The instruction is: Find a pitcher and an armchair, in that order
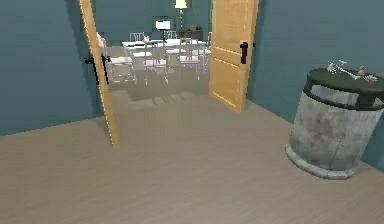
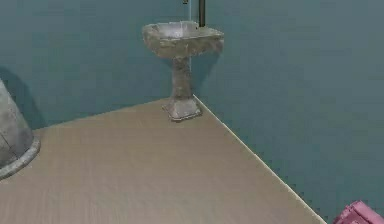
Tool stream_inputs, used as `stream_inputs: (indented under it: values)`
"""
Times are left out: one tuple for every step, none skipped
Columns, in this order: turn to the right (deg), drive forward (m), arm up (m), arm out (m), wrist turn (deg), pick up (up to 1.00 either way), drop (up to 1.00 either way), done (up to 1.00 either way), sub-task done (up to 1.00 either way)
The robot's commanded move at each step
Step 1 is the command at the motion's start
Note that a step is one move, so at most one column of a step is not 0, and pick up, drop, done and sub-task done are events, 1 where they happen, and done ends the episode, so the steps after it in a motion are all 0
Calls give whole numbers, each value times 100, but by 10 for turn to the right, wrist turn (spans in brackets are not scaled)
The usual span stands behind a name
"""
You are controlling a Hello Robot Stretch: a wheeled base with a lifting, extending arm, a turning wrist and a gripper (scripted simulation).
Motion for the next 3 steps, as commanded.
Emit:
stream_inputs:
  values:
    - [0,100,0,0,0,0,0,0,0]
    - [0,100,0,0,0,0,0,0,0]
    - [-270,0,0,0,0,0,0,0,0]
